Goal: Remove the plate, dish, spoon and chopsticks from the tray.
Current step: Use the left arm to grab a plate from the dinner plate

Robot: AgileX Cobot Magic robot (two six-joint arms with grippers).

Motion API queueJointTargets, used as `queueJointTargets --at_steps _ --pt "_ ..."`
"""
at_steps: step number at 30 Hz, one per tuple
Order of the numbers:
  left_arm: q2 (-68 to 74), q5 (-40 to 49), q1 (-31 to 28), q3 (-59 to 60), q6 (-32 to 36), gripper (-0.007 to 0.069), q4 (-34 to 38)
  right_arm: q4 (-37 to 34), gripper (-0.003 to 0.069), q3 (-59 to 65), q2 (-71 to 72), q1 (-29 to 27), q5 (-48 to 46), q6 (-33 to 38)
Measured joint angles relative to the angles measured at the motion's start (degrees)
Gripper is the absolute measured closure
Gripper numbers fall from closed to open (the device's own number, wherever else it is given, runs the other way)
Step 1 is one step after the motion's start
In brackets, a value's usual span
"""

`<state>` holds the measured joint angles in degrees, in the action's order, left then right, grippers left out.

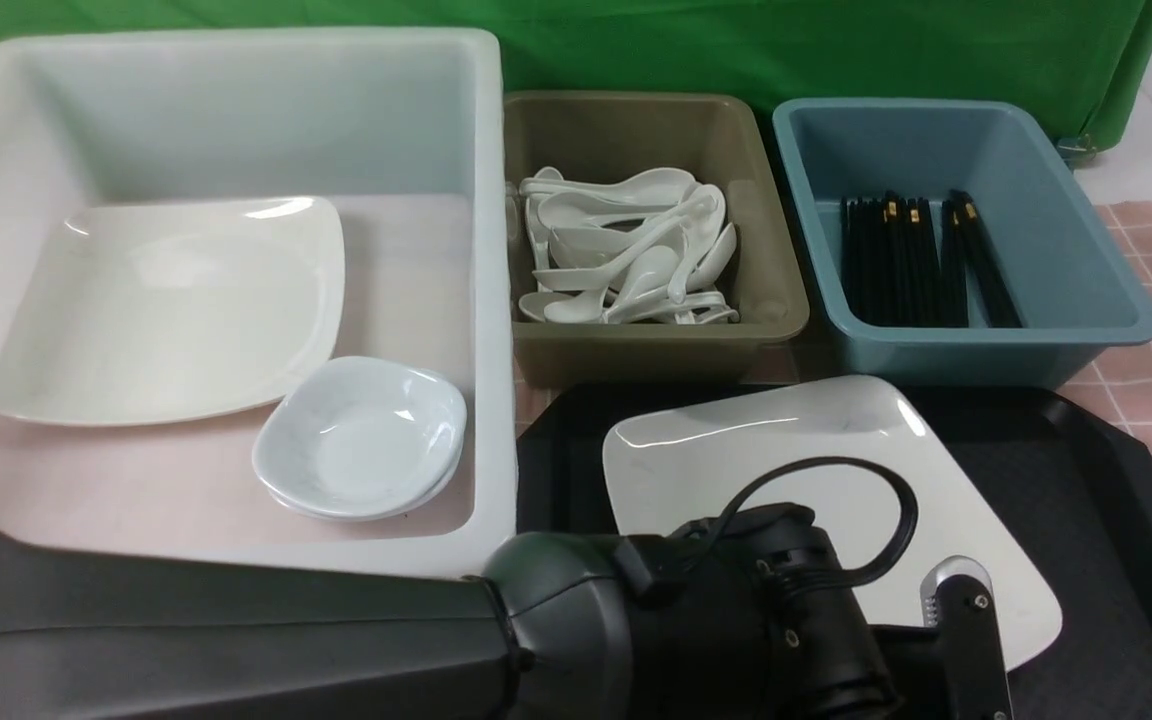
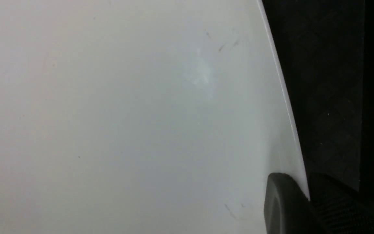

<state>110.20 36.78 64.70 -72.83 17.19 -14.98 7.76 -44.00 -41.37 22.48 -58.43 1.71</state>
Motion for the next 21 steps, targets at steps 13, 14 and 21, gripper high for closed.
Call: queueJointTargets --at_steps 13,14,21 --pt "0.6 -2.7 -0.8 -0.1 -7.3 0.0575 7.5 0.0 0.0629 0.0 0.0 0.0 0.0 0.0" --pt "0.6 -3.1 -1.1 -0.1 -8.4 0.0575 7.7 0.0 0.0629 0.0 0.0 0.0 0.0 0.0" --pt "0.4 -2.8 -3.2 -0.3 -18.1 0.0574 11.1 0.0 0.0629 0.0 0.0 0.0 0.0 0.0"
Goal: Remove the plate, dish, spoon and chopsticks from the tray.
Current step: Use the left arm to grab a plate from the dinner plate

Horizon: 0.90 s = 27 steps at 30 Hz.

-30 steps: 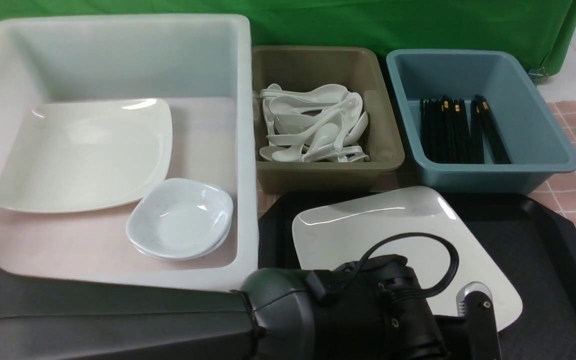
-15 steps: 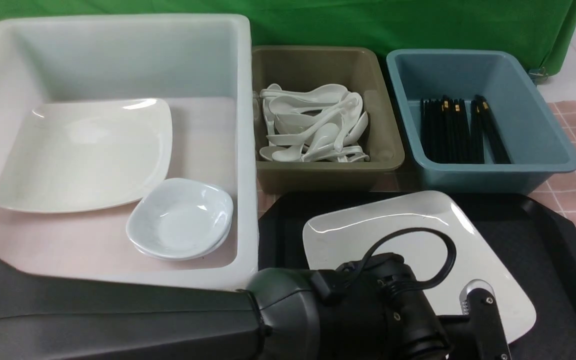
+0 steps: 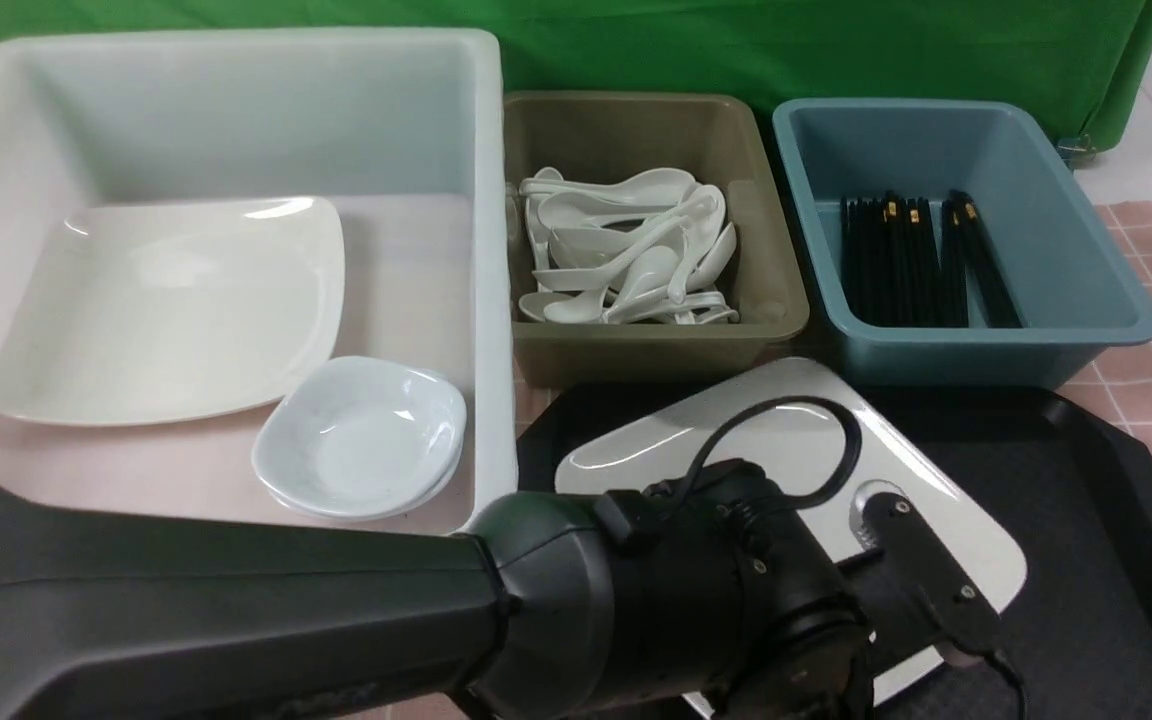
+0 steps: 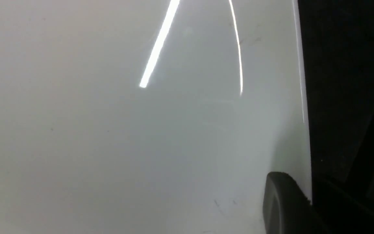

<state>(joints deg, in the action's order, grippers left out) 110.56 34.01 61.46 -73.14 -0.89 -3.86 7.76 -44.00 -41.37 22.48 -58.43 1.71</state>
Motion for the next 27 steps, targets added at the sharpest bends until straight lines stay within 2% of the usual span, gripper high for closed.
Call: queueJointTargets --at_steps 3,6,9,13,18,20,23,27 --pt "-1.2 0.7 -0.4 0.1 -4.1 0.0585 2.7 0.0 0.0629 0.0 0.0 0.0 0.0 0.0" --pt "-3.9 1.0 -0.6 0.1 -5.3 0.0556 3.0 0.0 0.0629 0.0 0.0 0.0 0.0 0.0" --pt "-6.4 4.2 -0.7 0.0 -5.3 0.0487 2.7 0.0 0.0629 0.0 0.0 0.0 0.0 0.0" --pt "-7.4 14.6 -0.7 0.5 -5.5 0.0367 3.1 0.0 0.0629 0.0 0.0 0.0 0.0 0.0" --pt "-7.6 21.2 -1.2 2.7 -15.8 0.0288 6.2 0.0 0.0629 0.0 0.0 0.0 0.0 0.0" --pt "-8.8 21.0 -2.9 2.7 -20.4 0.0279 8.6 0.0 0.0628 0.0 0.0 0.0 0.0 0.0" --pt "-11.5 18.4 -5.1 2.7 -22.2 0.0298 14.3 0.0 0.0628 0.0 0.0 0.0 0.0 0.0" --pt "-14.7 12.8 -6.0 2.9 -23.7 0.0417 21.2 0.0 0.0627 0.0 0.0 0.0 0.0 0.0"
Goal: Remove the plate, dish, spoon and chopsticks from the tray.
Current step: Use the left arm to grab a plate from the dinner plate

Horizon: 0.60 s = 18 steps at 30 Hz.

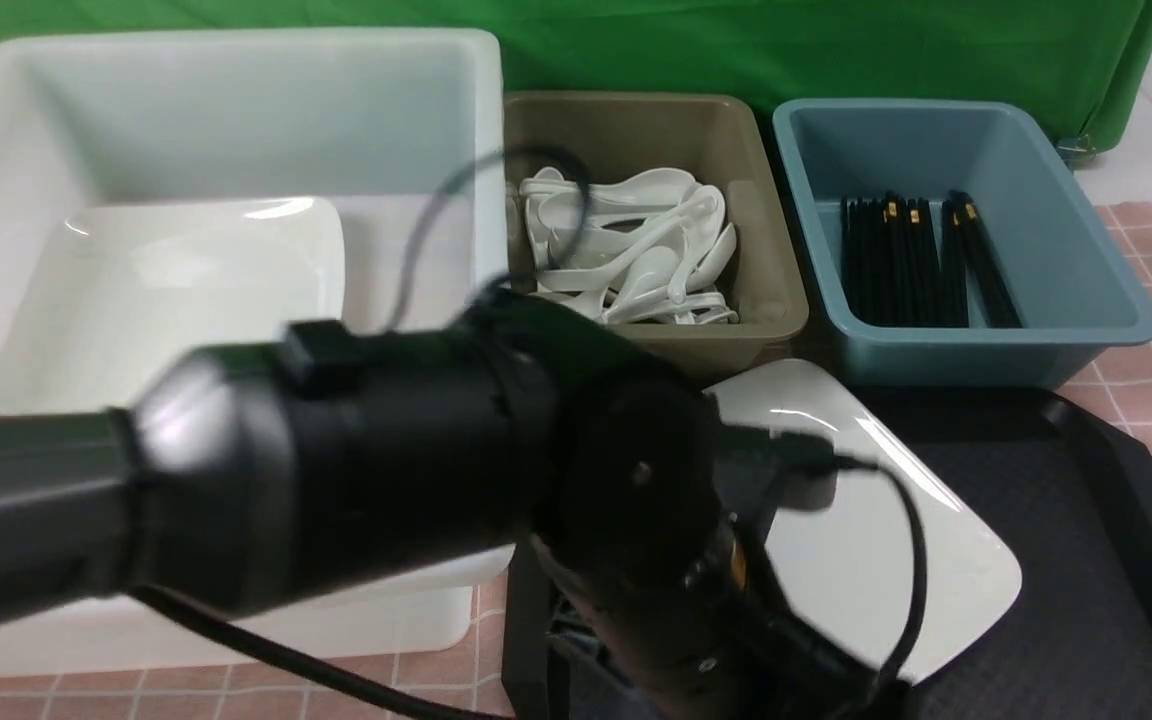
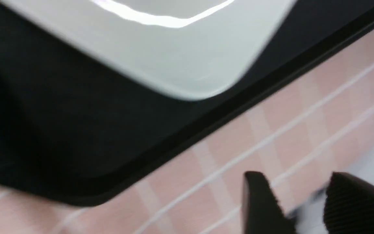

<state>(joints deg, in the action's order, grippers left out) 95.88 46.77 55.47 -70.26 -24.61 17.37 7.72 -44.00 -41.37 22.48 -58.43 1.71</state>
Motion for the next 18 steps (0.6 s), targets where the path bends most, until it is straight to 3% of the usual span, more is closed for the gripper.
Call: queueJointTargets --at_steps 4,7,9,11,17,18 --pt "-0.4 -10.4 0.1 5.2 -2.7 0.0601 10.1 0.0 0.0627 0.0 0.0 0.0 0.0 0.0" --pt "-0.5 -17.5 0.7 9.6 -2.0 0.0619 18.9 0.0 0.0627 0.0 0.0 0.0 0.0 0.0" --pt "-1.1 -27.5 2.8 15.1 -0.9 0.062 28.7 0.0 0.0627 0.0 0.0 0.0 0.0 0.0" --pt "-1.7 -34.3 4.4 18.2 -1.0 0.062 33.7 0.0 0.0627 0.0 0.0 0.0 0.0 0.0" --pt "-2.1 -39.4 4.7 21.8 -5.5 0.0604 35.0 0.0 0.0627 0.0 0.0 0.0 0.1 0.0" --pt "-2.1 -41.0 4.7 22.5 -8.7 0.0573 34.2 0.0 0.0627 0.0 0.0 0.0 0.1 0.0"
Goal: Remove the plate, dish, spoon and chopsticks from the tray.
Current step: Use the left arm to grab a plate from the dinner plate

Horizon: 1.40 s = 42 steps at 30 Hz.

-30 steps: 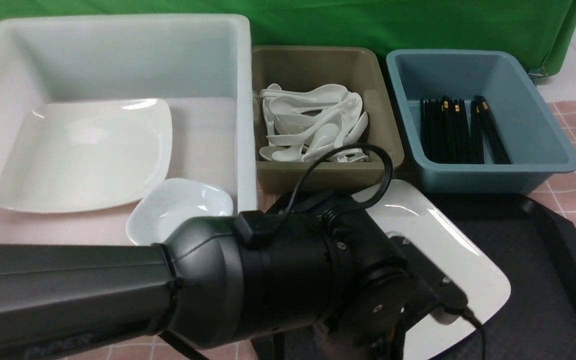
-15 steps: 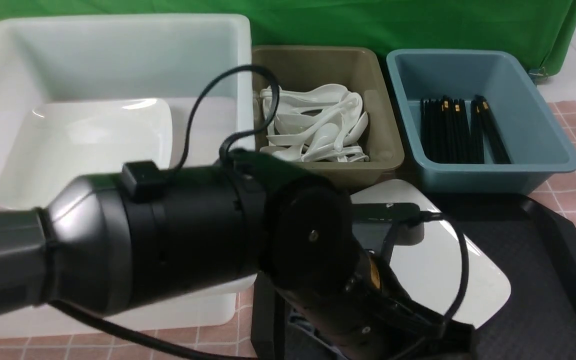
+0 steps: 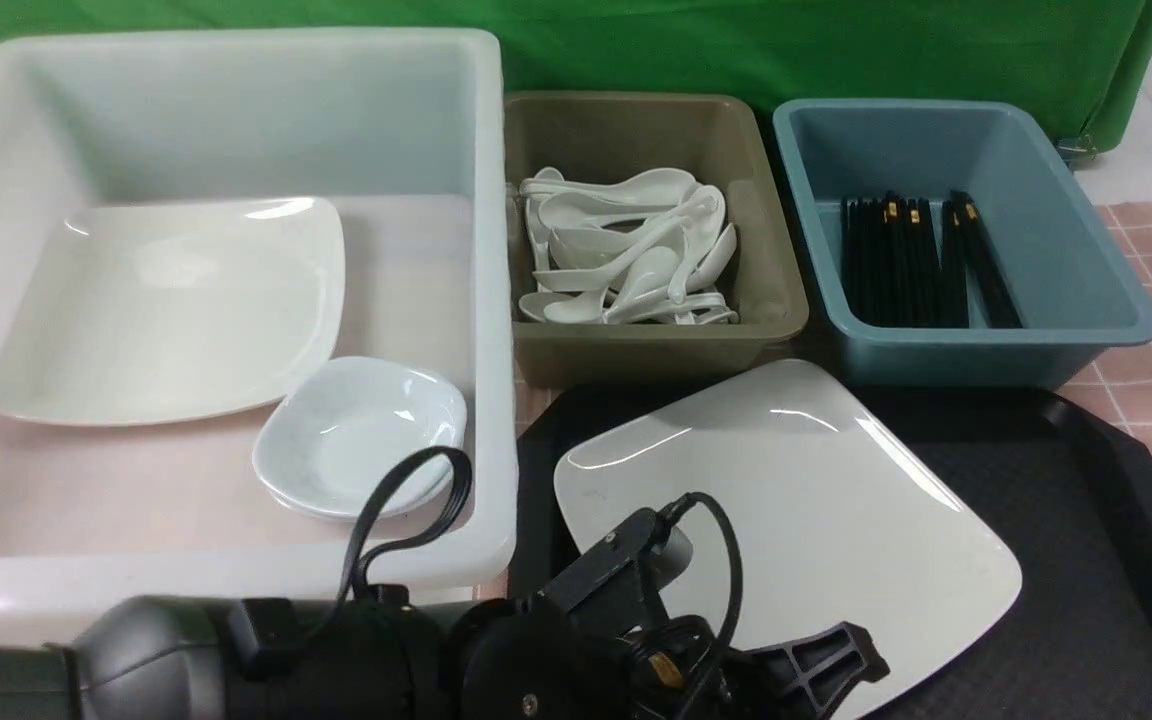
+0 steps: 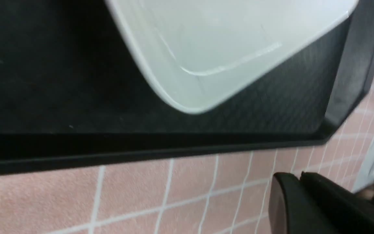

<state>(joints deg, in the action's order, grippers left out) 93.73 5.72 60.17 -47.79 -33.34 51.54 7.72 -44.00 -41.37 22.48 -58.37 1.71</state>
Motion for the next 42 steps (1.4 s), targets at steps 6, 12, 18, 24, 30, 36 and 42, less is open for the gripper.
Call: queueJointTargets --at_steps 6,12,18,24,30,36,42 --pt "1.4 -2.9 0.0 0.8 -6.8 0.0433 -1.0 0.0 0.0627 0.0 0.0 0.0 0.0 0.0" --pt "5.0 -4.8 0.0 0.8 -11.2 0.0258 -2.1 -0.6 0.0627 0.0 0.0 0.0 0.1 0.0" --pt "8.9 -7.8 -1.5 0.8 -13.5 0.0255 -2.2 -1.3 0.0627 0.0 0.0 0.0 0.2 0.0" --pt "9.6 -11.5 -3.0 0.8 -13.7 0.0282 -2.3 -1.3 0.0627 0.0 0.0 0.0 0.2 0.0" --pt "10.3 -12.2 -3.5 0.7 -14.0 0.0285 -2.3 -1.3 0.0627 0.0 0.0 0.0 0.2 0.0" --pt "11.6 -12.7 -3.5 0.4 -16.4 0.0293 -2.4 -1.4 0.0625 0.0 0.0 0.0 0.5 0.0" --pt "11.9 -12.5 -3.5 0.4 -16.5 0.0389 -2.4 -1.4 0.0624 0.0 0.0 0.0 0.6 0.0"
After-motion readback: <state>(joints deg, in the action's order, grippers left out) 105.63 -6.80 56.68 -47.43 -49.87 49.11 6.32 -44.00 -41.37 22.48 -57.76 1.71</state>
